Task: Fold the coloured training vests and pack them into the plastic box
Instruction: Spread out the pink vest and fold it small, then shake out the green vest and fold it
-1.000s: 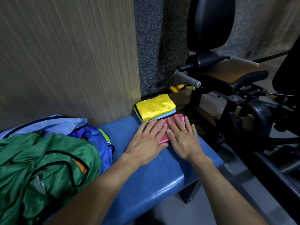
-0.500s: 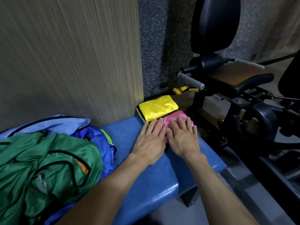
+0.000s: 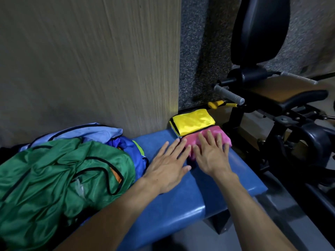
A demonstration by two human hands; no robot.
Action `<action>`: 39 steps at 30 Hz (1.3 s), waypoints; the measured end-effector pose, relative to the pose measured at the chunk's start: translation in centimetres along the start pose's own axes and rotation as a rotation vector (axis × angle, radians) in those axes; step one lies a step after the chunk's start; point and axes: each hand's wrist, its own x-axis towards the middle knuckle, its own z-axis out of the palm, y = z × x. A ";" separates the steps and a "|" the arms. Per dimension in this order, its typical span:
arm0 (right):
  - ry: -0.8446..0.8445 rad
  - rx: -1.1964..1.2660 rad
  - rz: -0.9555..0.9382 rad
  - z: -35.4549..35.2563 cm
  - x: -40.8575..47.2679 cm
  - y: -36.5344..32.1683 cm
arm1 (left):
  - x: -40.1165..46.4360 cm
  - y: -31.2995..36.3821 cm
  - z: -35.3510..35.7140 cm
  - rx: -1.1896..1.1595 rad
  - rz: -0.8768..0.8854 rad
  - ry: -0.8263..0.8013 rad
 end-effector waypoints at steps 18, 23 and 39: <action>-0.067 0.344 -0.509 3.5 -8.9 -19.3 | -26.1 -15.6 -7.5 -0.181 -0.745 0.370; -0.096 0.360 -0.376 4.7 -9.6 -20.6 | -27.5 -15.8 -6.7 -0.391 -0.689 0.460; -0.092 1.122 -0.501 0.6 -11.7 -19.7 | -25.5 -11.7 -10.3 -0.993 -0.437 0.679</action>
